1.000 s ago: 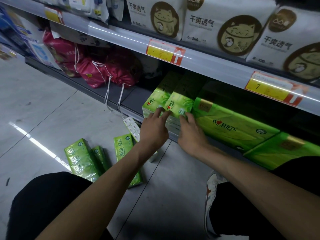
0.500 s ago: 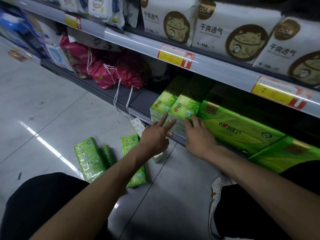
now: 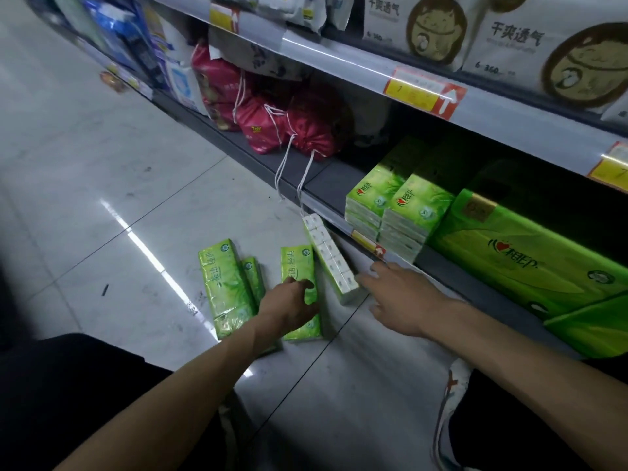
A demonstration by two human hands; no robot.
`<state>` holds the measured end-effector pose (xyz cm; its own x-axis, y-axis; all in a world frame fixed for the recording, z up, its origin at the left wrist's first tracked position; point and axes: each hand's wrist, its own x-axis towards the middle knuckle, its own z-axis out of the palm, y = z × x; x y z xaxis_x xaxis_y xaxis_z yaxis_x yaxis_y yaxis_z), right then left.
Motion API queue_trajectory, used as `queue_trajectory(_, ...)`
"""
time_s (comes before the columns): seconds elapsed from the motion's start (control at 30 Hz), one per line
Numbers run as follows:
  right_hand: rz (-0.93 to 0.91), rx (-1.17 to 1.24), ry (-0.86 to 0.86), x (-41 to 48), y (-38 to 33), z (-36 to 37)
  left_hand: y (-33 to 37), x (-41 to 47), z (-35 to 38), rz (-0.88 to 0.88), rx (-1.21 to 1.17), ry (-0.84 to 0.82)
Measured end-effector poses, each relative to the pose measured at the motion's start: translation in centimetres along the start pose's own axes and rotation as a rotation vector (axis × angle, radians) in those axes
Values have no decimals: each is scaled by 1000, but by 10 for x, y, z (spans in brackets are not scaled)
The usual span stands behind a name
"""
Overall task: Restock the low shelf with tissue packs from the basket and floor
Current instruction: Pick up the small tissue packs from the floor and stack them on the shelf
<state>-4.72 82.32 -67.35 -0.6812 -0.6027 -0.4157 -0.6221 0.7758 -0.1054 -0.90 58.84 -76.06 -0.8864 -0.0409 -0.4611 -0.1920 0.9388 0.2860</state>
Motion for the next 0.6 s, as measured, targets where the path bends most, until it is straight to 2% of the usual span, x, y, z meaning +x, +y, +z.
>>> queue_trajectory(0.1,-31,-44,-110,0,-4,6,-6,8,17,-27,-15,-39)
queue_trajectory(0.2,-48,-56,-131,-2,-3,10,0,27,28,-47,-60,0)
queue_trajectory(0.33,-27,-58,-175,-3,8,14,19,57,45,37,38,49)
queue_trajectory(0.43,6,-73,-238,-4,17,16,36,78,65,66,131,-32)
queue_trajectory(0.6,46,-66,-243,0,28,12,59,116,92,13,73,-137)
